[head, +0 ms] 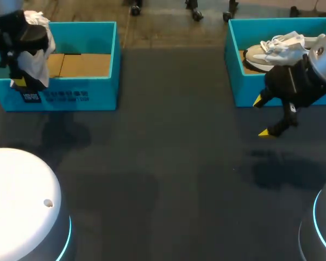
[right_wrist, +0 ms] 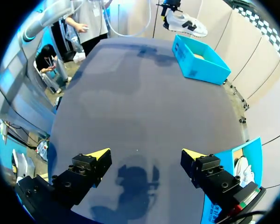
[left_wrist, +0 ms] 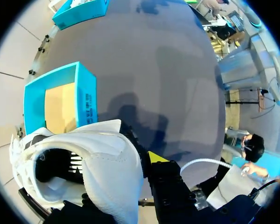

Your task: Take the shoe out of the shoebox, open the shoe tongue, remove and reinsert the insole, then place the shoe into the shoebox

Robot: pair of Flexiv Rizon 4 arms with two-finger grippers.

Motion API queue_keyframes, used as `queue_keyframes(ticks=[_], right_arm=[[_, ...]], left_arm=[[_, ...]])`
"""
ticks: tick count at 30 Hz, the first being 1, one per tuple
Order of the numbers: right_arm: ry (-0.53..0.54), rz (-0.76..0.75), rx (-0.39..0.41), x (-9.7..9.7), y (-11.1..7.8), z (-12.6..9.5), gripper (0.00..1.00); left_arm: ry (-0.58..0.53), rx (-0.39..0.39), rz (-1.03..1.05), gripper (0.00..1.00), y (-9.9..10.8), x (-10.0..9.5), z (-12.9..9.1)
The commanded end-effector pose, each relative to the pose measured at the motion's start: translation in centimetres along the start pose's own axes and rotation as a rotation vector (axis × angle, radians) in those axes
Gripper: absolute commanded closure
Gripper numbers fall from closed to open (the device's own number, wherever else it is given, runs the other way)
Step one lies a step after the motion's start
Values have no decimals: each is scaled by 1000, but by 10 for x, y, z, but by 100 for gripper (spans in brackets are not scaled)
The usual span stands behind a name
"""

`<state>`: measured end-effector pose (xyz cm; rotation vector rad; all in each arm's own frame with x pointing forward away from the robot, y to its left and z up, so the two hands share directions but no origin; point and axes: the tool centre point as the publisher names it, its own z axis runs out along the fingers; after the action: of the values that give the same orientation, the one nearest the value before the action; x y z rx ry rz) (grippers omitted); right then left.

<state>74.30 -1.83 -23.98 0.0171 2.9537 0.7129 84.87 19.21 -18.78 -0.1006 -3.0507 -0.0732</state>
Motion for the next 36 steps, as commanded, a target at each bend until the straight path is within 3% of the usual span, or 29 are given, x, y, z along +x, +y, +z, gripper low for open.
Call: queue_keyframes(ticks=[1,6,12,36], right_arm=[[-1,0,1,1,0,0,0],[-1,0,1,1,0,0,0],[-1,0,1,1,0,0,0],[-1,0,1,1,0,0,0]], left_arm=[[18,16,23,100,22,-17,-4],[20,55,33,100,51,-35,-7],[-35,18,-12,100,77,-57,-4],[-115,10,83,100,117,-134,23]])
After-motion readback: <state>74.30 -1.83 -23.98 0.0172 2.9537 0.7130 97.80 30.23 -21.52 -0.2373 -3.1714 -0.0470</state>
